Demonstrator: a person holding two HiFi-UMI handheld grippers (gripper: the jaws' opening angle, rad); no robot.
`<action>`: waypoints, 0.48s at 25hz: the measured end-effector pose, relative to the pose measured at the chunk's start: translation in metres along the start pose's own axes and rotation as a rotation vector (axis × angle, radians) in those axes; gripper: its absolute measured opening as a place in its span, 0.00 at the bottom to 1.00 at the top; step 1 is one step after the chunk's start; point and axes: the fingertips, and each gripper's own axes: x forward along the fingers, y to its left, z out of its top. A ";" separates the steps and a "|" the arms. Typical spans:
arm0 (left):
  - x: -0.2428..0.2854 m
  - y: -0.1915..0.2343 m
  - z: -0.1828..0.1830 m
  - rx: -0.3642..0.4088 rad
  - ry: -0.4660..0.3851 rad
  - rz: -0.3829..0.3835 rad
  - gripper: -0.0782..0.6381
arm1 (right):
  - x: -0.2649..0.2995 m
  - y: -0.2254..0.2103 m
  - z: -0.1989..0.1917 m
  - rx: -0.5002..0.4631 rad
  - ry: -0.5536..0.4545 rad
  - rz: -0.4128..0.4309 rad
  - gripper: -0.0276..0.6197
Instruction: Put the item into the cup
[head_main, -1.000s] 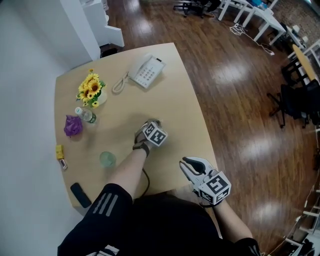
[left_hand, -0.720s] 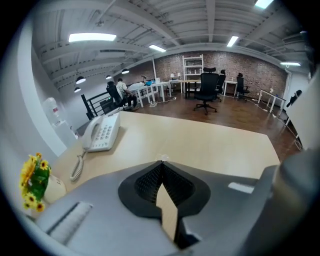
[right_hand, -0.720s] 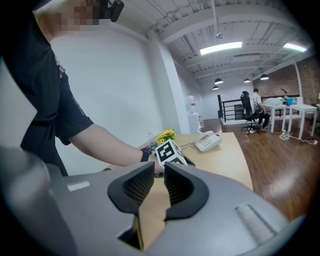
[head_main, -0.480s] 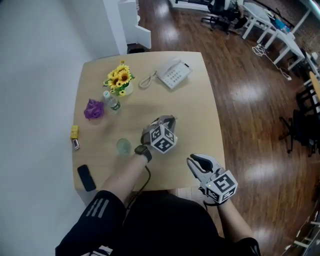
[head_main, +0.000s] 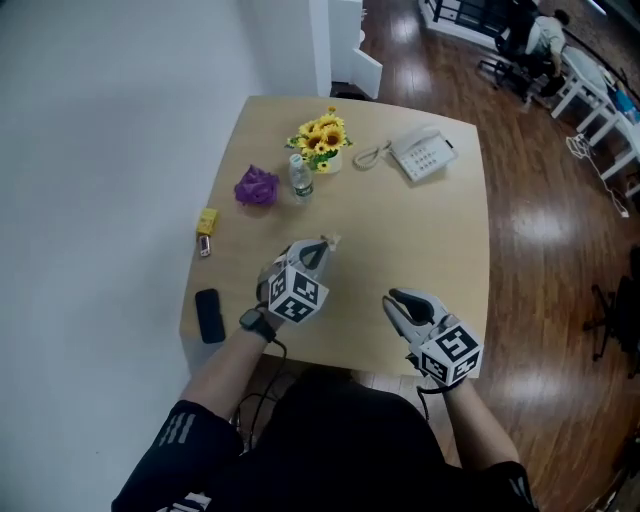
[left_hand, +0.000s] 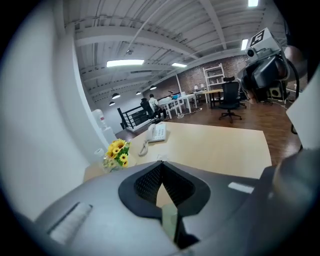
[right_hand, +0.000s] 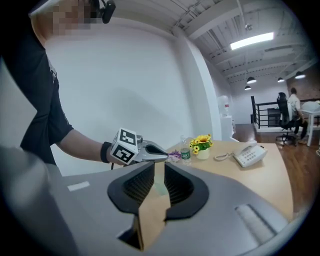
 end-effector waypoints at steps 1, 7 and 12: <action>-0.006 0.003 -0.012 -0.012 0.014 0.005 0.11 | 0.006 0.002 0.001 -0.003 0.004 0.008 0.15; -0.020 0.000 -0.075 -0.074 0.106 0.005 0.11 | 0.027 0.012 0.007 0.004 0.010 0.059 0.15; -0.012 -0.017 -0.103 -0.102 0.148 -0.029 0.11 | 0.032 0.013 0.002 0.015 0.021 0.080 0.15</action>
